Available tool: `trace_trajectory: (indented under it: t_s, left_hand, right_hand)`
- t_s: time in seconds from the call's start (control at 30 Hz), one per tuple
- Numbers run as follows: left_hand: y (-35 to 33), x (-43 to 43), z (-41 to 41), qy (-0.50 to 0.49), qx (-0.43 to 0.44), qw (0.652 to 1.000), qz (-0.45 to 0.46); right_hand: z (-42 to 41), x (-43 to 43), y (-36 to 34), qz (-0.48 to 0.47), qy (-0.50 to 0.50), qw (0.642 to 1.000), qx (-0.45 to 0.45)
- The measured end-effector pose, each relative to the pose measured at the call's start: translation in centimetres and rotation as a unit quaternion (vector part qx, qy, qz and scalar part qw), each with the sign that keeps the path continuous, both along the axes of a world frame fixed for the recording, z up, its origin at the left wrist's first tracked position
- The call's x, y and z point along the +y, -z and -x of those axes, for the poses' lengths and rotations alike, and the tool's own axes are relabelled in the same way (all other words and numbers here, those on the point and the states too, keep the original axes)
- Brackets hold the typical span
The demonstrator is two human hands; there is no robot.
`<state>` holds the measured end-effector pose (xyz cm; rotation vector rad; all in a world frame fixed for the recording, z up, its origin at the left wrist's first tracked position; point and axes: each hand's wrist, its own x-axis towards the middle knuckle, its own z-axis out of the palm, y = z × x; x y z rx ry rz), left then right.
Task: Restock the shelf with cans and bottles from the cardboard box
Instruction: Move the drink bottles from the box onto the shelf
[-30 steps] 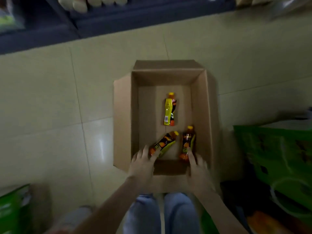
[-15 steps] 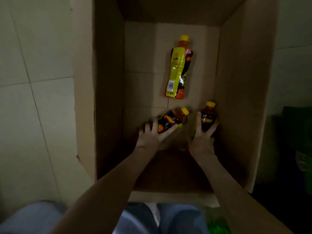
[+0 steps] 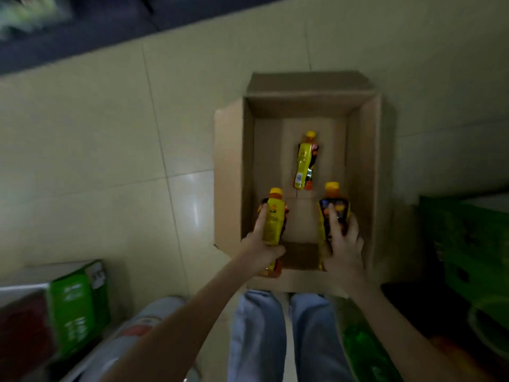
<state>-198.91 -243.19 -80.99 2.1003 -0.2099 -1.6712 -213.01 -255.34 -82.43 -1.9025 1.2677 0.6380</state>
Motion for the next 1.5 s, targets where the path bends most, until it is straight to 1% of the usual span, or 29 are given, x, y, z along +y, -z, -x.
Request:
trace_trajectory:
  t_s: [0.03, 0.1, 0.23, 0.33, 0.47, 0.53, 0.6, 0.7, 0.8, 0.9, 1.0, 1.1, 1.2, 1.33, 1.43, 1.5]
  left_hand:
    - [-3.8, -0.4, -0.7, -0.029, 0.017, 0.999, 0.028]
    - [-10.4, -0.9, -2.1, -0.053, 0.033, 0.995, 0.081]
    - [-21.2, -1.9, -4.1, -0.061, 0.019, 0.978, 0.197]
    - [-28.2, -2.9, -4.4, -0.027, 0.015, 0.964, 0.265]
    - [-37.3, -4.0, -2.5, 0.036, 0.063, 0.934, 0.351]
    - [-42.0, -4.1, -0.6, 0.077, 0.092, 0.914, 0.387]
    - [-46.3, -4.1, 1.9, 0.127, 0.128, 0.886, 0.426]
    - [-52.4, -4.3, 5.9, 0.18, 0.183, 0.848, 0.463]
    - [-57.9, -4.6, 10.1, 0.253, 0.212, 0.798, 0.504]
    - [-62.9, -3.7, 15.0, 0.308, 0.223, 0.746, 0.547]
    - [-66.7, -1.2, 21.1, 0.337, 0.234, 0.701, 0.583]
    - [-68.6, 2.0, 28.4, 0.36, 0.231, 0.663, 0.614]
    - [-70.1, 5.8, 36.9, 0.382, 0.22, 0.632, 0.637]
    - [-71.3, 11.3, 46.7, 0.398, 0.225, 0.599, 0.658]
    - [-72.3, 14.7, 50.6, 0.411, 0.247, 0.576, 0.662]
    - [-73.7, 16.4, 52.3, 0.408, 0.226, 0.563, 0.682]
  right_hand:
    - [-0.4, -0.1, -3.5, 0.0, 0.022, 0.999, -0.032]
    - [-1.5, -0.6, -10.1, -0.005, 0.076, 0.992, -0.1]
    - [-2.7, -2.0, -21.5, -0.05, 0.186, 0.957, -0.217]
    - [-2.0, -1.8, -29.2, -0.059, 0.231, 0.925, -0.296]
    - [1.8, 0.5, -40.7, -0.071, 0.317, 0.847, -0.42]
    - [4.9, 2.7, -46.6, -0.035, 0.331, 0.821, -0.463]
    - [8.0, 5.0, -51.6, 0.024, 0.333, 0.802, -0.496]
    - [12.5, 8.0, -57.7, 0.128, 0.337, 0.778, -0.514]
    - [16.9, 11.0, -62.8, 0.217, 0.335, 0.749, -0.528]
    - [21.4, 14.6, -66.7, 0.278, 0.336, 0.709, -0.555]
    - [26.4, 18.7, -69.7, 0.344, 0.323, 0.685, -0.555]
    - [33.0, 23.5, -71.6, 0.398, 0.324, 0.669, -0.538]
    - [40.6, 28.6, -73.1, 0.445, 0.32, 0.672, -0.499]
    - [49.2, 35.3, -74.6, 0.546, 0.304, 0.644, -0.441]
    - [53.3, 39.0, -75.6, 0.557, 0.296, 0.645, -0.431]
    - [55.2, 40.6, -76.3, 0.569, 0.282, 0.634, -0.441]
